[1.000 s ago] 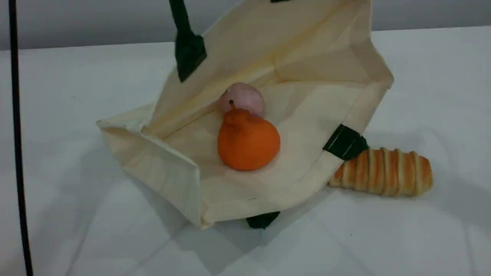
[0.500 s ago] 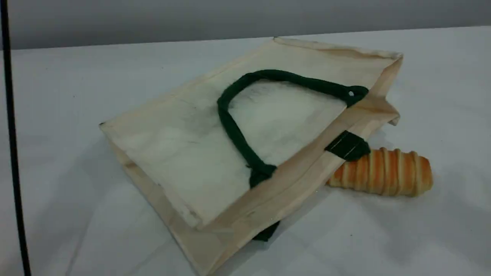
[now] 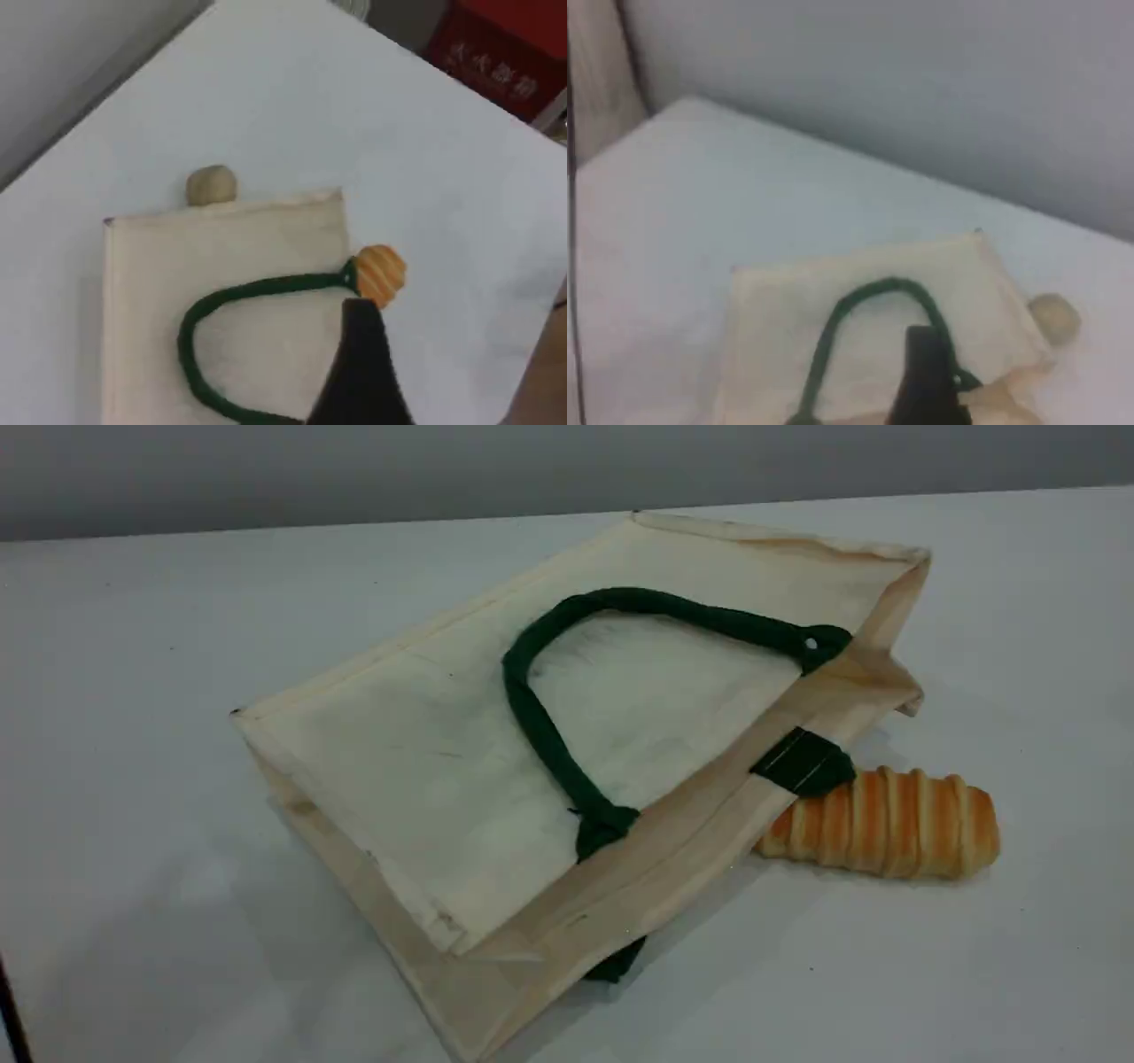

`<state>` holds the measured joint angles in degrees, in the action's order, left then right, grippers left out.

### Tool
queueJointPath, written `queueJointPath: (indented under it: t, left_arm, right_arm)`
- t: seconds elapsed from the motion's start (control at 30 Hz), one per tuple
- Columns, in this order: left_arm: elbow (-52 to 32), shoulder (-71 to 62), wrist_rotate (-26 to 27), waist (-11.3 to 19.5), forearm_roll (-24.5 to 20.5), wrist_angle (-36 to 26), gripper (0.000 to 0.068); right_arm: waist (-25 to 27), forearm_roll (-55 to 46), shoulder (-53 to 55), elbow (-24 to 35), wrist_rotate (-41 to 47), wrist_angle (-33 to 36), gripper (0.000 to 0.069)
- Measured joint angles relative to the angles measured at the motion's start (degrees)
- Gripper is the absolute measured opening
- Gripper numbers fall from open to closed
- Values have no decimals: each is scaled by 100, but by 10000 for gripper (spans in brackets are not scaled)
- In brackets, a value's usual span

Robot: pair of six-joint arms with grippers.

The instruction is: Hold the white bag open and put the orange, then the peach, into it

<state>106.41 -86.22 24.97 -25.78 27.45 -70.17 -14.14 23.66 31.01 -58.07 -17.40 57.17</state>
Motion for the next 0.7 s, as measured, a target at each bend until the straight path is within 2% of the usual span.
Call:
queueJointPath:
  t: [0.17,0.3,0.4,0.53,0.7]
  left_arm:
    - [0,352,-476,-448,-388,0,505]
    - [0,598,-950,-963,-693,0,505]
    - [0,742,-1393,-1455,-1040,6,505]
    - [-68,901,-2020,-2137,-1606,17,505]
    - [-661,1302,-2763,-3042,-2215,17,505]
  right_arm:
    - [0,-777,-1110,-5,852,574,482]
    - [0,-1206,-1771,15,1211,1088,482]
    - [-11,-1360,-2137,152,1418,1316,482]
    - [-11,-1509,-2595,511,1686,1295,482]
    - [-11,-1640,-3047,1143,1702,1283,482]
